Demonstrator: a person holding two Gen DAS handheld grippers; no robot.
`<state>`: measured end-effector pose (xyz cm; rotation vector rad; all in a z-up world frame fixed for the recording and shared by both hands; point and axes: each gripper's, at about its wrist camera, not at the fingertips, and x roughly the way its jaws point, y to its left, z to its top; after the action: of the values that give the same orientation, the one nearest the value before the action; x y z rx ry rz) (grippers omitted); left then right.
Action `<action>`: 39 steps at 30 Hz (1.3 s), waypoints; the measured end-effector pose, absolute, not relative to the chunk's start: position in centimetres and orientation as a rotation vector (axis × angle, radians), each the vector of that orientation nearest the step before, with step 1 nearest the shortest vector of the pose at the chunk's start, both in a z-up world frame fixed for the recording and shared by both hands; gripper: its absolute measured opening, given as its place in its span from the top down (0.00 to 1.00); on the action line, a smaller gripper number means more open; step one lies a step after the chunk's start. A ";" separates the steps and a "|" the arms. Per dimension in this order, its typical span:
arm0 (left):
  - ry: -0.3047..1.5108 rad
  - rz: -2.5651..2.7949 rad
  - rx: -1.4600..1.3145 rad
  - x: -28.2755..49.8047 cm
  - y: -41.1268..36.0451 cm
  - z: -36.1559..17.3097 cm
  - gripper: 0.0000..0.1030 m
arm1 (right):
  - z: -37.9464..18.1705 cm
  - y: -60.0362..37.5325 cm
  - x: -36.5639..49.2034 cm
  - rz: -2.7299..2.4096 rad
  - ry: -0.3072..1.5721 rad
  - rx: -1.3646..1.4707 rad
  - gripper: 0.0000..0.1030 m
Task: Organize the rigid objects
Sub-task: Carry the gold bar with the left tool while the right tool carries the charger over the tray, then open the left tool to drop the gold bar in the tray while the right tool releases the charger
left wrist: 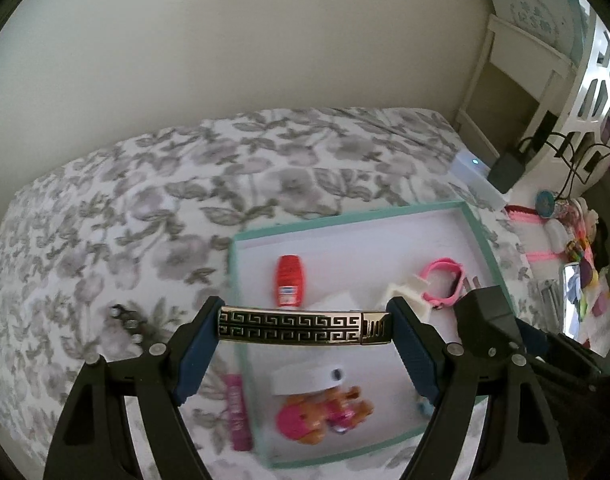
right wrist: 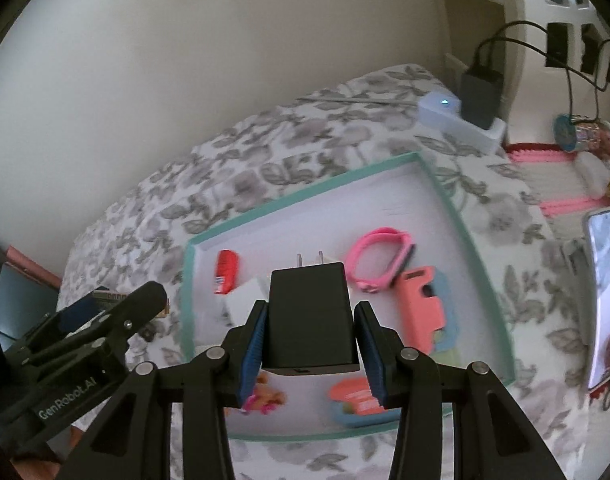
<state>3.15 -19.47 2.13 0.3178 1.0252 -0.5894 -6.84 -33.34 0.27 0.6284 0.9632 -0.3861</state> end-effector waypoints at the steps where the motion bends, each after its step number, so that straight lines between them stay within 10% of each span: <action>1: 1.030 -0.593 0.317 3.1 -19.8 1.8 0.20 | 0.1 -33.7 -6.9 -0.395 0.970 0.622 0.55; 39: 1.228 -0.602 0.240 3.6 -20.0 -4.1 0.19 | -5.6 -34.8 -6.5 -0.435 1.119 0.641 0.55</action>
<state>3.55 -20.02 -4.07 0.2396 1.2285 -0.6019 -6.48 -34.83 -5.61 0.6407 1.1187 -0.4351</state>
